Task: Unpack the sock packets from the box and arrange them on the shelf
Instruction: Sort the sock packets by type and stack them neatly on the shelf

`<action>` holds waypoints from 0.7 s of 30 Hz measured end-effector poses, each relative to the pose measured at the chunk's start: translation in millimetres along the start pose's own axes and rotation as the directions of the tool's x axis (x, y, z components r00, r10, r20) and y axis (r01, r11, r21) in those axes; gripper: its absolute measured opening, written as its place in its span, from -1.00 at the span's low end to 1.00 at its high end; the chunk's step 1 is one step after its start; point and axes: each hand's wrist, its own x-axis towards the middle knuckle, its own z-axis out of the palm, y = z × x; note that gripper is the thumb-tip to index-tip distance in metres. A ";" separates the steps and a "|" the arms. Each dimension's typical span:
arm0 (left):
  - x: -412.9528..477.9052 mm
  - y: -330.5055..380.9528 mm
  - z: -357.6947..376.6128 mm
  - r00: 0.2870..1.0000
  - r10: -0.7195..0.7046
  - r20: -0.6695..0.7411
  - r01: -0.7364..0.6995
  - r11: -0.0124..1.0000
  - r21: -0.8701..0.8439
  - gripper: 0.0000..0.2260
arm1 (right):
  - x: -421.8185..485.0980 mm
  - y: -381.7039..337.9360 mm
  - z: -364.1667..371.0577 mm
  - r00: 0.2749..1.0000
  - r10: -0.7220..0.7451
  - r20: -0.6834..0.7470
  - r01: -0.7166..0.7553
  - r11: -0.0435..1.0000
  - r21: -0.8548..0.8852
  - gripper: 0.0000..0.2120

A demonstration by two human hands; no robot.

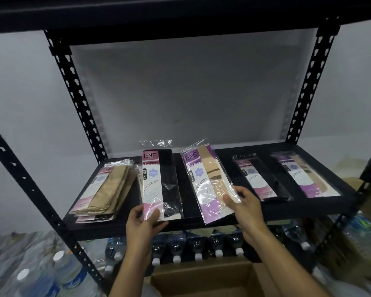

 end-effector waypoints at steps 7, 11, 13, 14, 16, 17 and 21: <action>-2.6 -14.7 16.0 0.999 -0.036 0.001 0.036 0.999 -0.012 -0.67 | 2.5 3.0 -22.0 0.999 0.036 -0.033 -0.034 0.998 0.046 -0.77; -6.4 -23.3 23.7 0.999 -0.031 0.040 0.031 1.000 0.001 -0.75 | 4.2 7.5 -32.5 0.997 0.052 -0.049 -0.048 0.997 0.062 -0.74; -8.9 -25.4 28.2 0.998 -0.032 0.050 0.032 0.999 -0.001 -0.76 | 5.2 8.0 -38.0 0.997 0.057 -0.053 -0.053 0.997 0.063 -0.74; -9.4 -26.3 30.0 0.998 -0.035 0.049 0.035 0.999 0.001 -0.76 | 5.3 7.5 -41.1 0.997 0.053 -0.055 -0.050 0.997 0.063 -0.75; -10.2 -27.5 34.1 0.998 -0.045 0.052 0.045 0.999 0.011 -0.78 | 6.0 6.4 -47.2 0.997 0.045 -0.061 -0.041 0.996 0.074 -0.76; -9.9 -28.4 36.1 0.997 -0.050 0.054 0.049 0.999 0.020 -0.79 | 6.4 5.5 -50.1 0.997 0.042 -0.063 -0.037 0.996 0.082 -0.76; -9.7 -32.2 46.3 0.995 -0.070 0.068 0.067 0.996 0.052 -0.74 | 12.1 6.2 -62.3 0.996 0.045 -0.078 -0.037 0.995 0.093 -0.74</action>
